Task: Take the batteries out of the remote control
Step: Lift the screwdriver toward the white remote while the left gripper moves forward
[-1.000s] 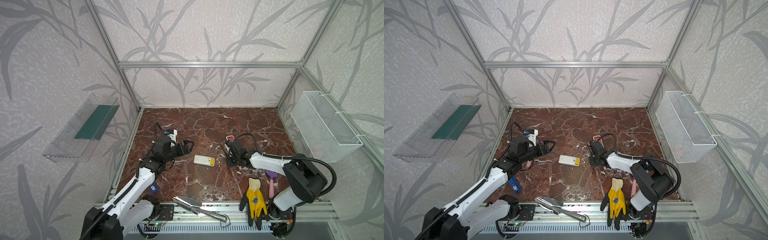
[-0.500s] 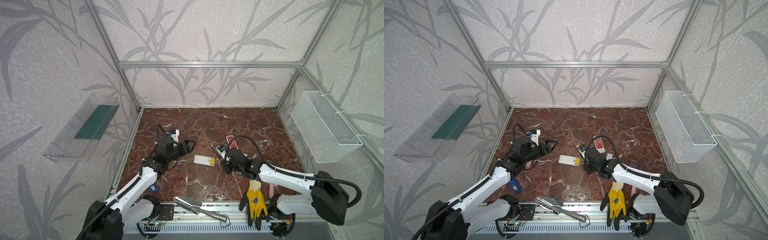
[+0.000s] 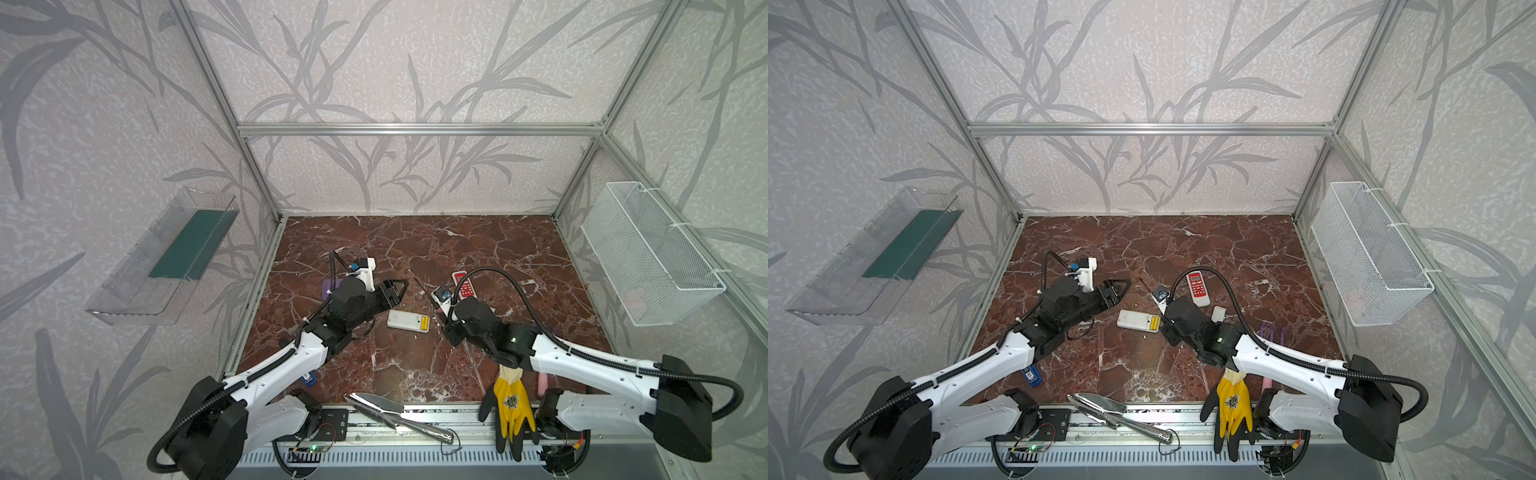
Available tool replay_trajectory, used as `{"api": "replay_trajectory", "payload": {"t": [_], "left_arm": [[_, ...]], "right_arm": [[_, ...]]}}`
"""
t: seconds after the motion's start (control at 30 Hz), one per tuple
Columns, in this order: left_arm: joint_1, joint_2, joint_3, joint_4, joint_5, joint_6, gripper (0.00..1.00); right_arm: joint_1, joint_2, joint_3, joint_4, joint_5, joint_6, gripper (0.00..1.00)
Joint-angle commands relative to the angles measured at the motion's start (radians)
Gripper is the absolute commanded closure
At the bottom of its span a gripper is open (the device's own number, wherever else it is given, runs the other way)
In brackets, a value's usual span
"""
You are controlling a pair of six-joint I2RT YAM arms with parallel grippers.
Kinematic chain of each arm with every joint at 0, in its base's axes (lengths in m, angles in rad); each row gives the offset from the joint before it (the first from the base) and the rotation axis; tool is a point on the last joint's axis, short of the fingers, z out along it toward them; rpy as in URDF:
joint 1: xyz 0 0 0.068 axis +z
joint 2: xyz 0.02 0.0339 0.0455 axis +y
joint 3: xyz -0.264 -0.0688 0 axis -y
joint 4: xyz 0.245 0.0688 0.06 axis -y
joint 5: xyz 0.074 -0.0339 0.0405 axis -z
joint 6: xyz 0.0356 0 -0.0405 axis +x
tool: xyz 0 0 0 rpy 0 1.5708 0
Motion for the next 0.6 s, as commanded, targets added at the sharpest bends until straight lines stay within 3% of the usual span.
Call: {"api": "replay_trajectory", "payload": {"t": [0.0, 0.33, 0.57], "left_arm": [[-0.012, 0.027, 0.002, 0.106, -0.033, -0.026, 0.44], [-0.043, 0.086, 0.05, 0.162, -0.036, -0.016, 0.48], [-0.052, 0.121, 0.061, 0.192, -0.024, -0.029, 0.59]], "right_arm": [[0.014, -0.013, 0.041, 0.0, 0.017, -0.002, 1.0], [0.025, 0.015, 0.076, -0.003, 0.011, -0.005, 1.0], [0.029, 0.033, 0.094, 0.001, 0.007, -0.012, 1.0]]}}
